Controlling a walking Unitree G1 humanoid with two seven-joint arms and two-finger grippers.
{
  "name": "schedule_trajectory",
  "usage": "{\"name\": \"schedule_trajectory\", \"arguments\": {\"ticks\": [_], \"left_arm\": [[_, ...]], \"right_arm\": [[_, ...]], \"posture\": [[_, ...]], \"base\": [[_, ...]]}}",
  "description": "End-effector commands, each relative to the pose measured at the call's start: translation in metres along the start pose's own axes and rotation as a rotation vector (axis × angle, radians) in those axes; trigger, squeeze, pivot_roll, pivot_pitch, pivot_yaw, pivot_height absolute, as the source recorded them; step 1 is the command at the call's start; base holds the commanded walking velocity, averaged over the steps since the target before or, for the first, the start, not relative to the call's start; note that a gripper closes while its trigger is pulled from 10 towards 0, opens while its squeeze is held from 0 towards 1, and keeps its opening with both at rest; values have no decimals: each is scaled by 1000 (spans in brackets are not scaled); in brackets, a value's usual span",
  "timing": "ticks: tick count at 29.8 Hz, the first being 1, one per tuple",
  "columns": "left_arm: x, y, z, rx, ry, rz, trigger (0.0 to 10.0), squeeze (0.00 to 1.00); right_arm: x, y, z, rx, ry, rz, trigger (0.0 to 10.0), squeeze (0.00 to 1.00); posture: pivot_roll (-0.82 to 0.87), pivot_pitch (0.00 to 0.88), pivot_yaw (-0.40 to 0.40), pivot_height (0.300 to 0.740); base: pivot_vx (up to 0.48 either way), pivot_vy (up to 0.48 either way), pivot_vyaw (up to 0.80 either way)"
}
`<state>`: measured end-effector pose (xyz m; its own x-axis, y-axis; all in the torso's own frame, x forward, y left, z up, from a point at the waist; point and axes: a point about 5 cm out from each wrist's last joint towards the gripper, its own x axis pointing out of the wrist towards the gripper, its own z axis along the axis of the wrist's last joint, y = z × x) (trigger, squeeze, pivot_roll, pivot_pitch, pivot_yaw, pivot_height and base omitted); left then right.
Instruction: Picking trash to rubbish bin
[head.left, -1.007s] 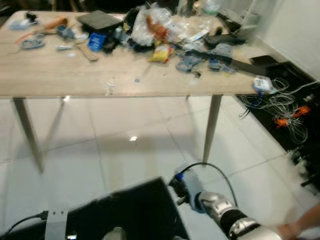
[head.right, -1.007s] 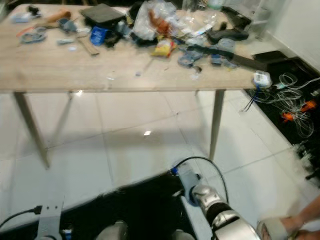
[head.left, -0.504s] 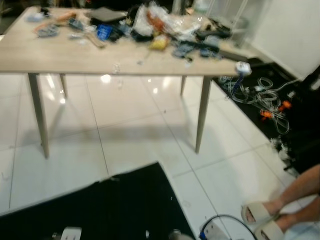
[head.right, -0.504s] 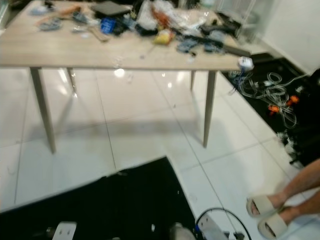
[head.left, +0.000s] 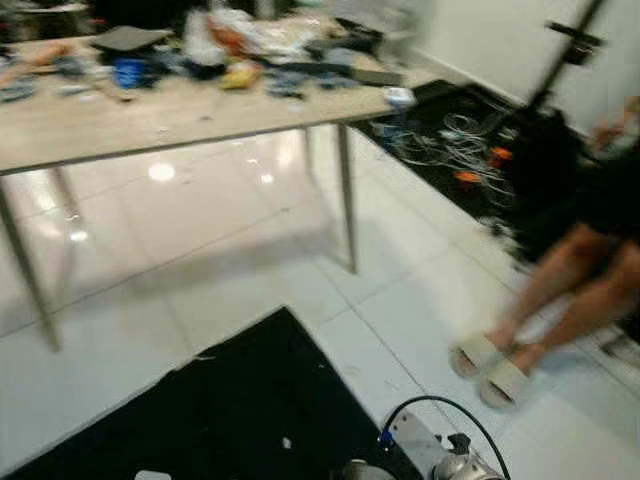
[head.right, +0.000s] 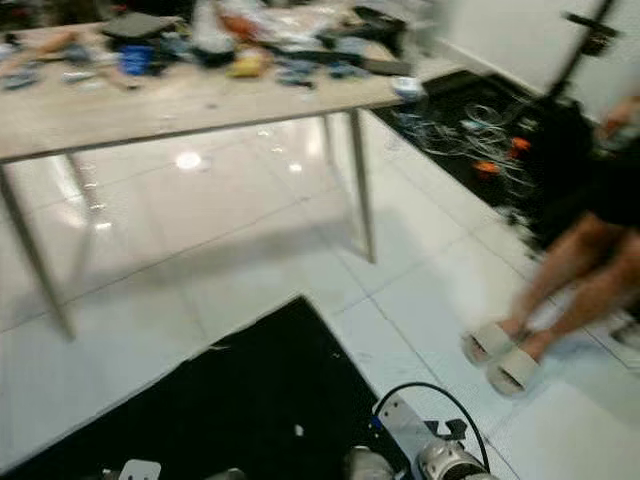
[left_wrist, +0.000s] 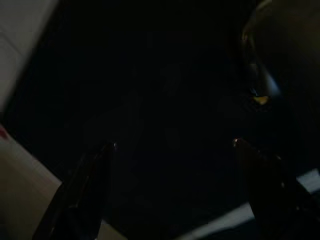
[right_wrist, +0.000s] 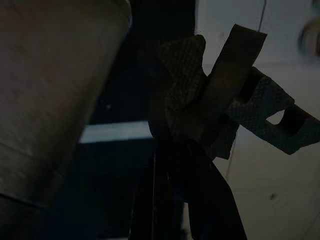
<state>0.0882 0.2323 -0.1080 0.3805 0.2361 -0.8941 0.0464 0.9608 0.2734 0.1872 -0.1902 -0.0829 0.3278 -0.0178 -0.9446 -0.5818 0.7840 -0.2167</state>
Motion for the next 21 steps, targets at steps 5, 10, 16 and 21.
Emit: {"name": "schedule_trajectory", "arguments": {"ticks": [5,10,16,21], "left_arm": [[-1,-3,-8,36,29,-11,10000,0],[-2,-2,-12,58,40,-15,10000,0],[-3,-1,-15,78,47,-16,10000,0],[-2,0,-14,117,45,-19,10000,0]], "right_arm": [[0,-1,-2,-14,17,0,10000,0],[0,-2,-2,-16,24,4,10000,0],[0,-1,-2,-27,26,8,10000,0],[0,-1,-1,-32,23,9,10000,0]], "posture": [[115,112,-24,740],[112,115,-19,740],[111,115,-17,740],[112,117,-13,740]], "base": [[0,0,-769],[0,0,-770],[0,0,-769],[0,0,-769]]}}
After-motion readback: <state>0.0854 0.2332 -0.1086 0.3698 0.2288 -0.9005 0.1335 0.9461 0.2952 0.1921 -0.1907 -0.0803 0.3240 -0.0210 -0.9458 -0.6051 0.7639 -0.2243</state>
